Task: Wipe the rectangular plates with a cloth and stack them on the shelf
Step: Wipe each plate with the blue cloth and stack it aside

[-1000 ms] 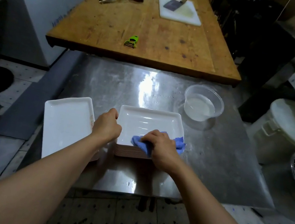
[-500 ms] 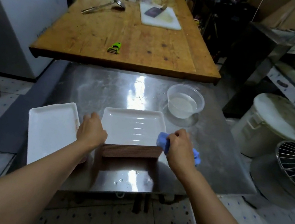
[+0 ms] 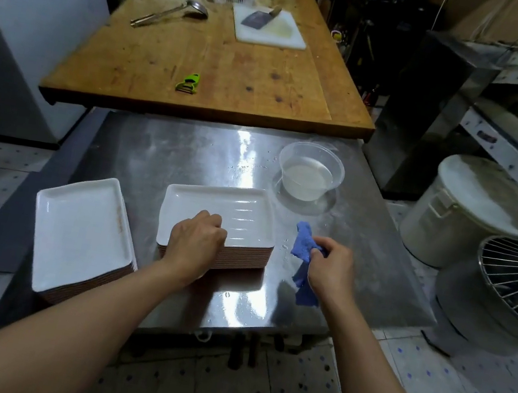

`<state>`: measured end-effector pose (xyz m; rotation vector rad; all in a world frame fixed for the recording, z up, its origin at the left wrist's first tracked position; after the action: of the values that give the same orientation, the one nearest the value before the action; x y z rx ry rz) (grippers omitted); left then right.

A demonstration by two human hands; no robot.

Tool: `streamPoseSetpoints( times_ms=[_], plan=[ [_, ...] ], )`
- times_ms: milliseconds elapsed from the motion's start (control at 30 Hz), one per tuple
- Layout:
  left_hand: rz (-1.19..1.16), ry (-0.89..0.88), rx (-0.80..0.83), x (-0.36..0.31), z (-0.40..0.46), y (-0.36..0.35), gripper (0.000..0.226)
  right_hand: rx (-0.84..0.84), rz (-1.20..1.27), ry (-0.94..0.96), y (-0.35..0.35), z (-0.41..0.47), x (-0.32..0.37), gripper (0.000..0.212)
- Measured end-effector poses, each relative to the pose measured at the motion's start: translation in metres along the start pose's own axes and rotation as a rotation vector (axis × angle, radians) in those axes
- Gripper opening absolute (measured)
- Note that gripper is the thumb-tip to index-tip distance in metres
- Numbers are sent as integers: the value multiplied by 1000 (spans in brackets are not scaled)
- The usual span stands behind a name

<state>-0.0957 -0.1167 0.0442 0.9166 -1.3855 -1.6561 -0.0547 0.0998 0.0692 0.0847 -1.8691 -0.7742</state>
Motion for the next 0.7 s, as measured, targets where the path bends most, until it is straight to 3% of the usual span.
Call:
streamPoseSetpoints(
  times_ms=[333,433,533,700],
  plan=[
    [42,-10,-167,-1,-4,40,31,-3,120,-27,-1,-10,6,23],
    [25,-58,-258,-2,-3,57,16,-17,132,-12,4,-15,15,24],
    [-115,-65,-388,-8,-9,80,18,-61,153,11,13,-18,26,25],
    [-605,186,-518,-6,-19,122,7,-127,254,127,29,-35,66,24]
  ],
)
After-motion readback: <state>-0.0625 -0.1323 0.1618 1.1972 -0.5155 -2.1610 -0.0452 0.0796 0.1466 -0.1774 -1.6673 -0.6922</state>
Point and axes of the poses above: each hand's wrist, its own z-axis towards the middle knuckle, its own y-axis out of the back of the hand, x = y × z, the point moved 4 cm from there along z, towards the middle knuckle, and after that the axes turned 5 degrees about -y, right-handed, at the moved point
